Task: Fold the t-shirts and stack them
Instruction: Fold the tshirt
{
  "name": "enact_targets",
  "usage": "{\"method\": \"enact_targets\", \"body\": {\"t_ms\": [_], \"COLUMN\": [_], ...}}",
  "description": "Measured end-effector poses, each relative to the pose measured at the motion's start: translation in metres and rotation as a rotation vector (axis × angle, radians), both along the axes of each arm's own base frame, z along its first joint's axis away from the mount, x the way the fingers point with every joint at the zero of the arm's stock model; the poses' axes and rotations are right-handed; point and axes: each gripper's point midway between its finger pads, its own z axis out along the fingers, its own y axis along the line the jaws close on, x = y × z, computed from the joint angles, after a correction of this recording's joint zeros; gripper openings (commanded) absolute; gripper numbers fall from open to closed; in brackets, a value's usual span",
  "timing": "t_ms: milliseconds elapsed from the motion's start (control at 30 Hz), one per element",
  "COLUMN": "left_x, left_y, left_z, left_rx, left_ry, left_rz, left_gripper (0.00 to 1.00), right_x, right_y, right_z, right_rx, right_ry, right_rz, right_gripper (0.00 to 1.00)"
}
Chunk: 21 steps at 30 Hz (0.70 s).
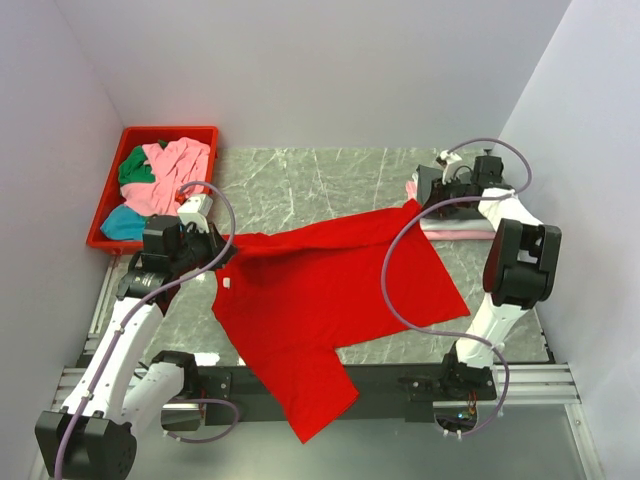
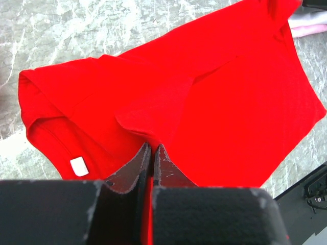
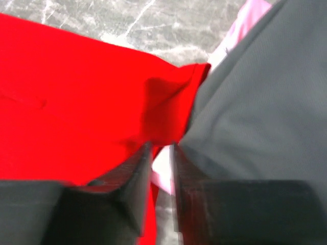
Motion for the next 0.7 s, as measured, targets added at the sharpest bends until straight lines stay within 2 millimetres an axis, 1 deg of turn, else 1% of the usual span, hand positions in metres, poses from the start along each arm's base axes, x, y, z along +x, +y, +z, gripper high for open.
{"method": "enact_targets", "body": {"t_ms": [67, 100, 167, 267, 400, 700], "left_x": [0.000, 0.000, 0.000, 0.000, -0.001, -0.003], "left_y": [0.000, 0.000, -0.001, -0.001, -0.001, -0.004], "left_z": [0.000, 0.000, 0.000, 0.000, 0.000, 0.001], "left_rx": [-0.001, -0.001, -0.002, -0.002, -0.004, -0.014], "left_ry": [0.000, 0.000, 0.000, 0.000, 0.001, 0.004], "left_rz": [-0.001, -0.002, -0.003, -0.004, -0.007, -0.024], "left_gripper": [0.01, 0.01, 0.01, 0.01, 0.01, 0.01], "right_x": [-0.005, -0.006, -0.009, -0.010, -0.013, -0.031], "right_y": [-0.005, -0.008, -0.014, -0.022, -0.025, -0.016], "right_z": [0.002, 0.003, 0.006, 0.012, 0.017, 0.022], "right_rx": [-0.006, -0.009, -0.013, -0.017, -0.009, 0.033], "right_ry": [-0.005, -0.009, -0.017, -0.035, -0.043, -0.044], "right_rz": [-0.006, -0.007, -0.015, -0.022, -0.021, 0.001], "right_gripper": [0.43, 0.49, 0.54, 0.54, 0.55, 0.55]}}
